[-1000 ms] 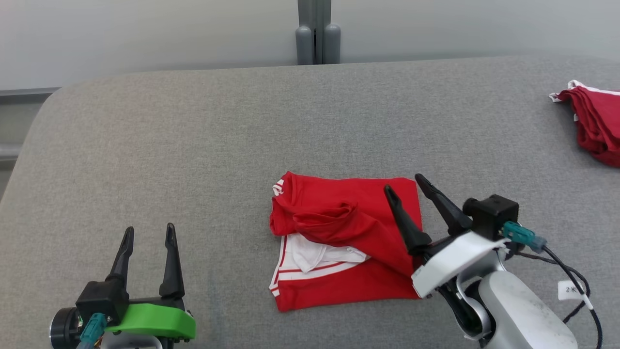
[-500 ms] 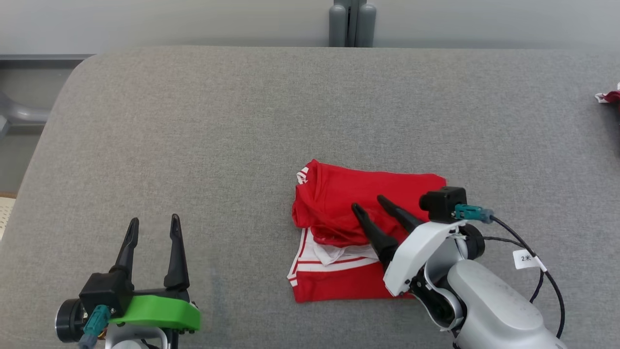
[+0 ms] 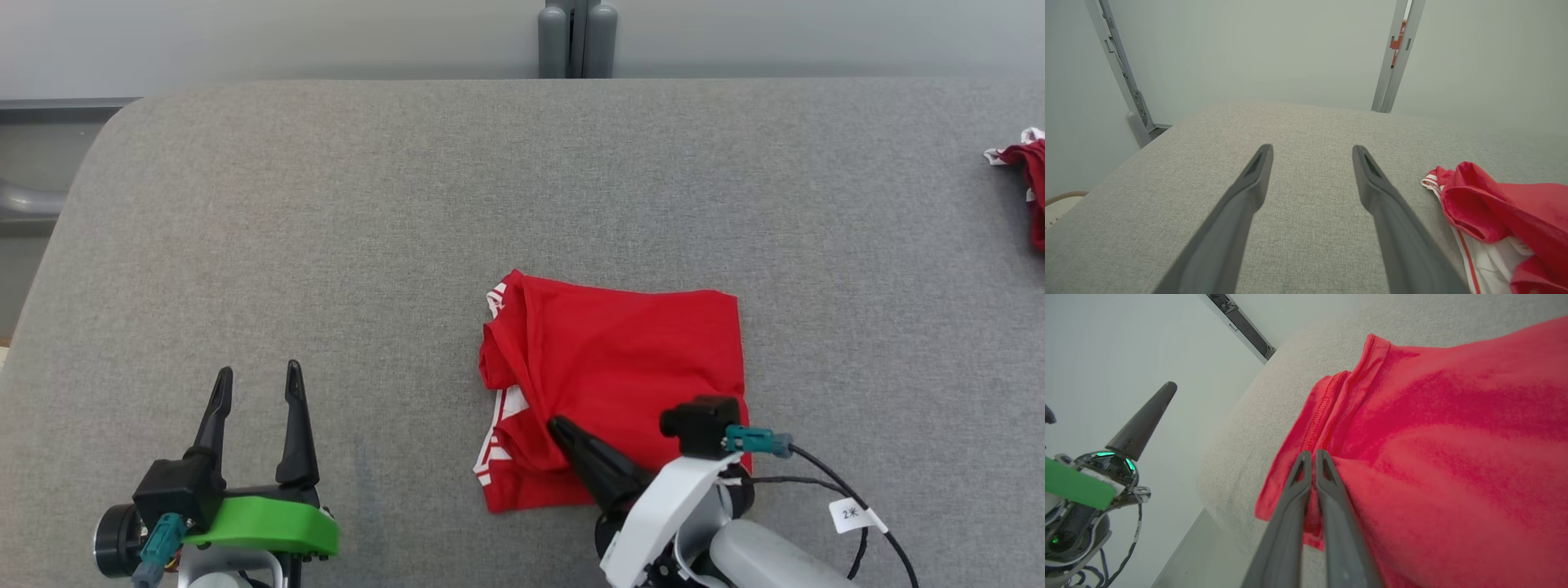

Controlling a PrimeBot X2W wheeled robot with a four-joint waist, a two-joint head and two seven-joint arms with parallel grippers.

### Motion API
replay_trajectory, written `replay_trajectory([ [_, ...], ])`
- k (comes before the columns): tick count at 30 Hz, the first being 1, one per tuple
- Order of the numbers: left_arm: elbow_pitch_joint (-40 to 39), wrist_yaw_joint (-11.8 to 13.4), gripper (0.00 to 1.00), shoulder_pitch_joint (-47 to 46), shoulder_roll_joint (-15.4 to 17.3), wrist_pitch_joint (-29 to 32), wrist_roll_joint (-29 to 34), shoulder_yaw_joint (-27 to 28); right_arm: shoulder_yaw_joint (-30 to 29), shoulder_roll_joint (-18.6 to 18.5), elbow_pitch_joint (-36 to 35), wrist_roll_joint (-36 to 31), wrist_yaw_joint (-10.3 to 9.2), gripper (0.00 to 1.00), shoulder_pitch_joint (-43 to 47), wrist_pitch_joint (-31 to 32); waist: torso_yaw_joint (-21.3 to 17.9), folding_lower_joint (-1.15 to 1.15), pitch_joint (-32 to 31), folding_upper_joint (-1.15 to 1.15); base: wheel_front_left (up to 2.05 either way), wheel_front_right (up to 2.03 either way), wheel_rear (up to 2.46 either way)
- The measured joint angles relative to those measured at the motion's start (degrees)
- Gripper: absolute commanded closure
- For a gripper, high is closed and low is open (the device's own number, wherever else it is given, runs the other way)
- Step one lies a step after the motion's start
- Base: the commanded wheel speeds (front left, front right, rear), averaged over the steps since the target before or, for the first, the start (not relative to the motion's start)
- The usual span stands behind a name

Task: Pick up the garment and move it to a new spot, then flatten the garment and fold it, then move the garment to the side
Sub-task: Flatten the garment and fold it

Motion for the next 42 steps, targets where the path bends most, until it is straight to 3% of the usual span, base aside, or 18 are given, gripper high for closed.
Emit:
replay_trajectory([
  [3, 0.0, 0.0, 0.0, -0.1, 0.0, 0.0, 0.0, -0.2, 1.6, 1.5, 0.9, 0.9, 0.0, 1.0, 0.5, 0.0, -0.1, 0.0, -0.2, 0.0, 0.0, 0.0, 0.0],
  [4, 0.0, 0.0, 0.0, -0.1, 0.0, 0.0, 0.0, -0.2, 2.0, 1.9, 2.0, 1.1, 0.0, 0.87, 0.7, 0.5, -0.2, 0.0, -0.2, 0.0, 0.0, 0.0, 0.0],
  [5, 0.0, 0.0, 0.0, -0.1, 0.0, 0.0, 0.0, -0.2, 2.6, 2.0, 2.8, 0.6, 0.0, 0.03, 0.9, 0.4, -0.2, 0.0, -0.2, 0.0, 0.0, 0.0, 0.0],
  [6, 0.0, 0.0, 0.0, -0.1, 0.0, 0.0, 0.0, -0.2, 2.6, 2.1, 3.1, 0.2, 0.0, 0.0, 0.9, -0.3, -0.2, 0.0, -0.2, 0.0, 0.0, 0.0, 0.0],
  [13, 0.0, 0.0, 0.0, -0.1, 0.0, 0.0, 0.1, 0.0, -1.0, 0.5, 4.3, -2.3, 0.0, 0.0, -0.6, -5.7, -0.7, 0.0, -0.2, 0.0, 0.0, 0.0, 0.0],
  [16, -0.1, 0.0, 0.0, 0.0, 0.0, 0.0, 0.3, 0.4, -6.0, -1.0, 3.3, -3.8, 0.0, 0.0, -0.3, -6.6, -1.1, 0.0, -0.5, 0.0, 0.0, 0.0, 0.0],
  [19, -0.3, 0.0, 0.0, 0.3, 0.0, 0.0, 0.5, 1.0, -14.3, -2.7, -0.6, -9.8, 0.0, 0.0, 1.2, -6.9, -1.8, 0.0, -0.9, 0.0, 0.0, 0.0, 0.0],
  [26, -0.6, -0.3, 0.0, 1.3, 0.0, 0.0, 1.2, 2.1, -29.5, -2.0, -10.3, -19.4, 0.0, 0.0, 9.8, -7.0, -3.9, 0.0, -2.2, 0.0, 0.0, 0.0, 0.0],
  [32, -1.0, -0.6, 0.0, 1.7, 0.0, 0.0, 2.6, 2.8, -35.7, -1.4, -16.3, -27.7, 0.0, 0.0, 15.6, -6.9, -6.0, 0.0, -3.9, 0.0, 0.0, 0.0, 0.0],
  [42, -1.8, -1.1, 0.0, 2.5, 0.4, 0.0, 4.8, 3.4, -40.2, -2.0, -18.5, -31.1, 0.0, 0.0, 18.9, -7.0, -8.5, 0.0, -6.1, 0.0, 0.0, 0.0, 0.0],
])
